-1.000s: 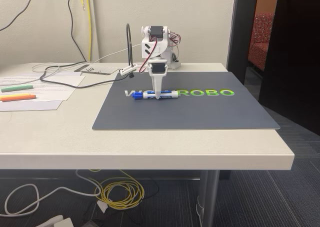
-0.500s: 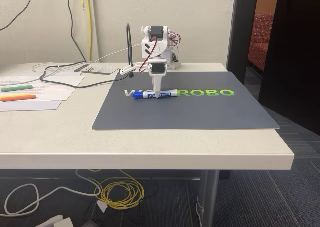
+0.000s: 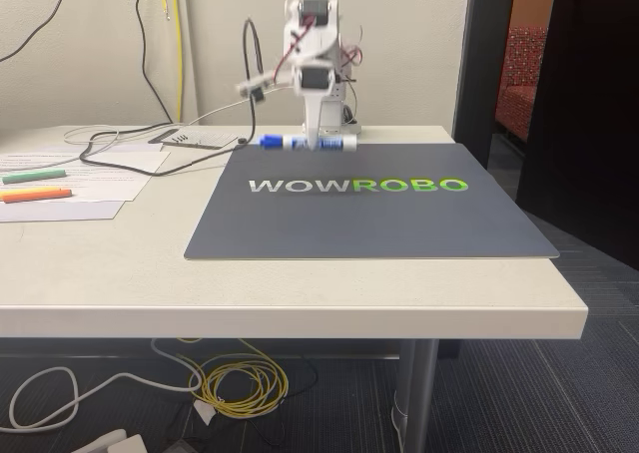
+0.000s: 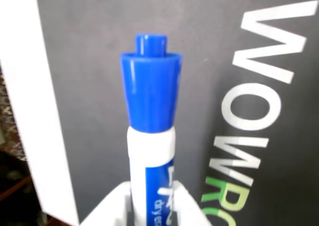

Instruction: Pick up the blue marker.

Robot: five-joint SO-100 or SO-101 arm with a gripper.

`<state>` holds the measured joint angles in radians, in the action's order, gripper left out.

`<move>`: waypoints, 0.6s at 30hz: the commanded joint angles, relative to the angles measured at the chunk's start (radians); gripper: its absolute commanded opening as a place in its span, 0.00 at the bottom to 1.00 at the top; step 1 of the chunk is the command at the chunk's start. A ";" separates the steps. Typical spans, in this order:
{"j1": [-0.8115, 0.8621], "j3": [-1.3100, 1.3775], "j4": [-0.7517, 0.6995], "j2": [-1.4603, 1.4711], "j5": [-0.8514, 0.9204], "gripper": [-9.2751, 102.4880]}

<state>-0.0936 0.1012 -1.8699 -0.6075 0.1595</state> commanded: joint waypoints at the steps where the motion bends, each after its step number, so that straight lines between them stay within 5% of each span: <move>1: -0.006 -0.135 -0.179 -0.276 -0.018 0.09; 12: -0.037 -0.614 -0.176 -0.798 0.005 0.08; 18: -0.078 -0.640 -0.176 -0.888 0.006 0.08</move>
<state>-0.1549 -0.5354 -1.8699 -1.4113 0.1595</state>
